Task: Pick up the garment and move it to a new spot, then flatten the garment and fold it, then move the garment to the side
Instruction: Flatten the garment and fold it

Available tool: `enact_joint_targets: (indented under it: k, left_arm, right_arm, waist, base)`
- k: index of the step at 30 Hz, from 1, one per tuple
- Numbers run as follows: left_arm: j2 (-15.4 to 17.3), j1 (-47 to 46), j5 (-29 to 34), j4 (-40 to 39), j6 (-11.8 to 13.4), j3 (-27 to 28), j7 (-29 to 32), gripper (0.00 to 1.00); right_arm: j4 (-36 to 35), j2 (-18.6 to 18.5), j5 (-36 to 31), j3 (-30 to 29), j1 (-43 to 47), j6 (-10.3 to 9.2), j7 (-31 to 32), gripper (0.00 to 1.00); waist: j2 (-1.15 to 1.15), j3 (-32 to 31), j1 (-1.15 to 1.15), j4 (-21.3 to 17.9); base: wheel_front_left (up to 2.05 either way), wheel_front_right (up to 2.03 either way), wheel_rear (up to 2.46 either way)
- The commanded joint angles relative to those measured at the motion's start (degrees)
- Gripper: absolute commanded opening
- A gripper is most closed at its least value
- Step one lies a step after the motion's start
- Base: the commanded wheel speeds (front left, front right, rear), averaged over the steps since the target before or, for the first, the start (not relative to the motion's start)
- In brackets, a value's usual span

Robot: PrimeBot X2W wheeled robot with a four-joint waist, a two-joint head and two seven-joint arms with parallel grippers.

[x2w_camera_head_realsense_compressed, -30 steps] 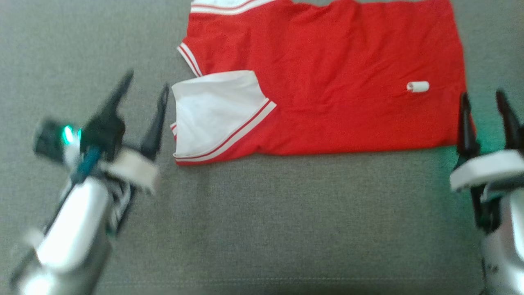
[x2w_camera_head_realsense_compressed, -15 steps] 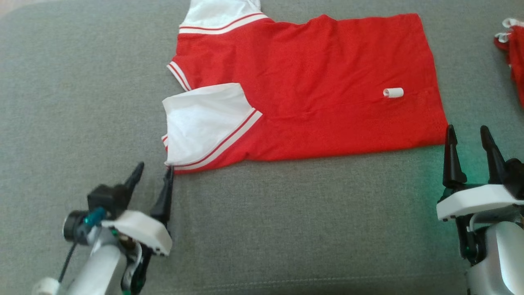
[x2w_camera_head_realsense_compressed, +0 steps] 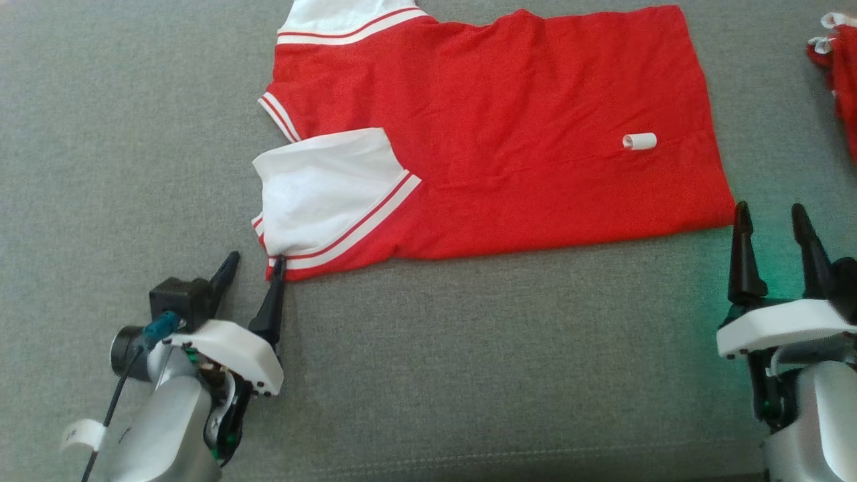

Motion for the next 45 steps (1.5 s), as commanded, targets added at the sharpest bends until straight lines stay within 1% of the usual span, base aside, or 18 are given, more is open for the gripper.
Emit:
enact_joint_targets:
  k: [1,2,3,4,5,6,7,12,17,19,20,21,22,26,31,35,45]
  left_arm:
    - [0.4,-1.4,-0.8,0.4,-0.8,1.4,0.1,1.0]
    - [0.1,-1.6,-1.2,0.7,-1.3,1.4,0.2,1.0]
    - [-0.1,-1.7,-1.5,0.9,-1.7,1.2,0.4,0.98]
    - [-0.3,-2.0,-1.7,0.8,-2.2,0.9,0.5,0.58]
    - [-0.3,-2.0,-1.7,0.8,-2.2,0.9,0.5,0.58]
    - [-0.6,-2.3,-1.9,0.7,-2.4,0.7,0.5,0.3]
    - [-0.8,-2.6,-1.9,0.8,-2.8,0.3,0.6,0.0]
    - [-1.3,-4.1,-2.4,0.4,-4.5,-1.7,1.5,0.0]
    - [-1.0,-4.5,-2.2,-1.4,-4.9,-2.3,0.9,0.0]
    - [-0.9,-4.3,-2.2,-2.0,-4.9,-2.4,0.8,0.0]
    - [-0.8,-4.2,-2.3,-2.2,-4.9,-2.4,0.8,0.0]
    - [-0.7,-4.0,-2.4,-2.4,-4.9,-2.4,0.7,0.0]
    - [-0.6,-3.9,-2.5,-2.7,-4.9,-2.3,0.7,0.0]
    - [0.3,-3.0,-2.7,-3.8,-4.6,-2.2,0.8,0.0]
    - [1.8,-0.8,-3.4,-6.2,-3.8,-1.5,1.2,0.0]
    - [3.2,3.6,-4.0,-10.5,-2.5,-1.2,2.1,0.0]
    - [5.8,14.2,-5.3,-21.3,1.4,-1.1,5.6,0.0]
  right_arm:
    - [-1.0,0.4,0.6,1.3,-1.0,-0.05,0.4,1.0]
    - [-0.4,0.6,1.1,1.3,-1.5,-0.05,0.8,1.0]
    - [0.5,0.8,1.4,1.5,-2.0,-0.05,1.2,1.0]
    - [1.4,1.0,1.6,1.6,-2.5,-0.05,1.6,1.0]
    - [1.4,1.0,1.6,1.6,-2.5,-0.05,1.6,1.0]
    - [2.5,1.2,1.9,1.6,-3.1,-0.05,1.9,1.0]
    - [3.6,1.4,2.1,1.5,-3.7,-0.05,2.1,1.0]
    - [8.4,1.7,1.8,0.1,-6.5,-0.05,1.8,1.0]
    - [12.9,1.8,0.1,-2.7,-8.9,-0.05,2.3,1.0]
    - [14.7,1.8,-0.1,-2.7,-9.6,-0.05,3.3,1.0]
    - [15.5,1.9,0.1,-2.4,-9.9,-0.05,3.6,0.94]
    - [16.1,1.8,0.2,-2.2,-10.1,-0.05,3.6,0.44]
    - [16.7,1.7,0.3,-2.0,-10.3,-0.05,3.7,0.0]
    - [17.6,1.1,1.7,-1.2,-10.1,-0.05,3.4,0.0]
    - [16.4,-0.6,4.2,-0.1,-8.1,-0.05,3.2,0.0]
    - [13.9,-2.7,7.4,1.3,-4.8,-0.05,3.9,0.0]
    - [6.5,-5.3,12.5,2.1,4.6,-0.05,6.8,0.0]
  waist:
    - [0.0,0.1,0.0,0.2]
    - [0.0,0.2,0.0,0.3]
    - [0.0,0.3,0.0,0.4]
    - [0.0,0.3,0.0,0.6]
    - [0.0,0.3,0.0,0.6]
    - [0.0,0.4,0.0,0.9]
    - [0.0,0.5,0.0,1.1]
    - [0.0,1.0,0.0,2.4]
    - [0.0,1.1,0.0,3.3]
    - [0.0,1.0,0.0,3.5]
    - [0.0,0.9,0.0,3.6]
    - [0.0,0.8,0.0,3.6]
    - [0.0,0.6,0.0,3.7]
    - [0.0,-0.1,0.0,3.9]
    - [0.0,-1.5,0.0,3.7]
    - [0.0,-3.3,0.0,3.5]
    - [0.0,-5.9,0.0,3.7]
  base:
    - [0.0,0.0,0.0]
    - [0.0,0.0,0.0]
    - [0.0,0.0,0.0]
    - [0.0,0.0,0.0]
    - [0.0,0.0,0.0]
    - [0.0,0.0,0.0]
    - [0.0,0.0,0.0]
    - [0.0,0.0,0.0]
    - [0.0,0.0,0.0]
    - [0.0,0.0,0.0]
    - [0.0,0.0,0.0]
    - [0.0,0.0,0.0]
    - [0.0,0.0,0.0]
    - [0.0,0.0,0.0]
    - [0.0,0.0,0.0]
    - [0.0,0.0,0.0]
    - [0.0,0.0,0.0]
